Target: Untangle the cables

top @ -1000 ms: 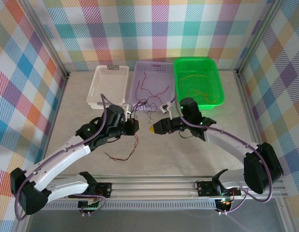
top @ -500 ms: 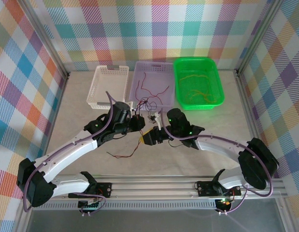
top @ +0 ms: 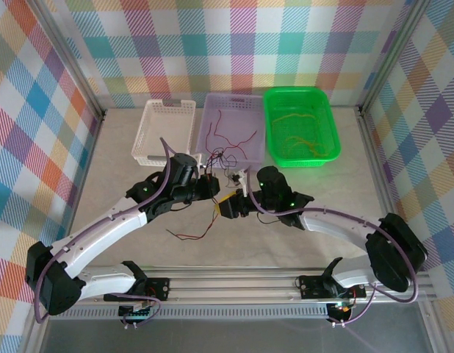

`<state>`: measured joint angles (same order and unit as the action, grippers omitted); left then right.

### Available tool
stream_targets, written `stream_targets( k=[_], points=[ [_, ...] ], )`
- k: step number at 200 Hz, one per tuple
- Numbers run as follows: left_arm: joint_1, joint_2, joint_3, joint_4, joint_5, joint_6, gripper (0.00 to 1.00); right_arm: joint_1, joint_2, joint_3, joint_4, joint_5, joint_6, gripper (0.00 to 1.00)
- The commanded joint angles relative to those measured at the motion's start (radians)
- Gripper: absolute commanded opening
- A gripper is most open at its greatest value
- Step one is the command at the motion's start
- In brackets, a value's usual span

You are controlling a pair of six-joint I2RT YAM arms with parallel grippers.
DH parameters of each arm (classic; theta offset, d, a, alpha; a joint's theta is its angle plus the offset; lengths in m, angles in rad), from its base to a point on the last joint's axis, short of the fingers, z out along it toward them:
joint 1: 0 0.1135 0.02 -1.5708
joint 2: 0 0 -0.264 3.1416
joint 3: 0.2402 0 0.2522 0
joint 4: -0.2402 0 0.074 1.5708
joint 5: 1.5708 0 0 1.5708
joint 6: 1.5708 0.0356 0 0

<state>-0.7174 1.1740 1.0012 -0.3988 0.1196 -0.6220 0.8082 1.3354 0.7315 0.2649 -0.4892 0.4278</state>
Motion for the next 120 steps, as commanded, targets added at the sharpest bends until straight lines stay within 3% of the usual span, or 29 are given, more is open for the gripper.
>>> stream_targets(
  k=[1,91,120],
  points=[
    [0.014,0.002,0.038,-0.039,0.024,0.034,0.06,0.003,-0.031,-0.011,0.070,-0.022,-0.024,0.51],
    [0.016,-0.003,0.046,-0.024,0.057,0.021,0.06,0.004,0.017,-0.013,0.142,-0.056,0.004,0.40],
    [0.016,-0.004,0.045,-0.010,0.075,0.006,0.06,0.003,0.022,-0.015,0.151,-0.050,0.008,0.29]
  ],
)
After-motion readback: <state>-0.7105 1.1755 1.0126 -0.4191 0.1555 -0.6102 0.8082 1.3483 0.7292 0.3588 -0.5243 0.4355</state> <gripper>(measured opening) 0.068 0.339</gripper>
